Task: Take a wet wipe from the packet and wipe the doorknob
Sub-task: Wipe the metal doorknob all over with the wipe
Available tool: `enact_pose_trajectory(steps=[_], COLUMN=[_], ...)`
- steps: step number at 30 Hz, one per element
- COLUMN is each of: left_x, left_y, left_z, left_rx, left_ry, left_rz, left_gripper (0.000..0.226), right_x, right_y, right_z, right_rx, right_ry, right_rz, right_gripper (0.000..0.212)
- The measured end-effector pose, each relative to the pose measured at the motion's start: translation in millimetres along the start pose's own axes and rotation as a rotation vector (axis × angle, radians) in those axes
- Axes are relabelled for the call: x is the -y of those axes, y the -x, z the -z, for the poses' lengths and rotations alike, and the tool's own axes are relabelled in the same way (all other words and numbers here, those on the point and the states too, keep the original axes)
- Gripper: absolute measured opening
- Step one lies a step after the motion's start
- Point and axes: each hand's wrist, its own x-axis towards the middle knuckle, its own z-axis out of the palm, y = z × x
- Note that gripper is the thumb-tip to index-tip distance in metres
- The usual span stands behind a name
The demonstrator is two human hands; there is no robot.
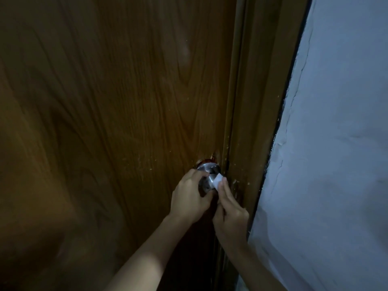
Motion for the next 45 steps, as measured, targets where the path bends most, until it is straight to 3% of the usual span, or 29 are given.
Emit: enact_pose_trajectory(steps=[6, 10, 14, 18, 23, 27, 32, 36, 41, 45], left_x=[-0.9, -2.4, -2.8, -3.4, -3.6, -3.6, -3.5, -3.6, -2.6, -1.8], left_y=[-0.3, 0.0, -0.6, -0.7, -1.2, -1.5, -1.1, -0.6, -1.6, -1.8], left_z=[0.4, 1.2, 1.5, 2.3, 1.8, 1.8, -0.4, 0.1, -1.3, -1.4], left_rx=[0.000, 0.010, 0.009, 0.014, 0.014, 0.011, -0.003, -0.004, -0.011, -0.016], left_ry=[0.003, 0.007, 0.000, 0.004, 0.007, 0.012, 0.034, 0.041, 0.049, 0.050], left_rz=[-0.003, 0.013, 0.019, 0.027, 0.029, 0.025, 0.040, 0.047, 0.039, 0.040], left_gripper=[0.039, 0.042, 0.041, 0.043, 0.042, 0.041, 0.039, 0.041, 0.037, 0.038], right_x=[-2.0, -2.7, 1.7, -1.9, 3.4, 0.1, 5.6, 0.4, 6.1, 10.0], right_y=[-7.4, -15.5, -11.5, -12.8, -9.3, -19.1, -19.9, -15.7, -20.2, -26.1], right_z=[0.5, 3.1, -1.1, -2.1, -2.7, 1.4, 2.6, 2.0, 2.6, 4.0], right_rx=[0.097, 0.088, 0.101, 0.114, 0.100, 0.102, 0.102, 0.031, 0.094, 0.167], right_ry=[0.056, 0.044, 0.088, 0.054, 0.078, -0.003, 0.035, -0.039, -0.010, -0.070], right_rz=[0.049, -0.102, 0.040, -0.211, -0.063, -0.181, 0.005, -0.177, -0.028, -0.210], right_gripper=[0.040, 0.040, 0.038, 0.042, 0.043, 0.041, 0.039, 0.036, 0.040, 0.040])
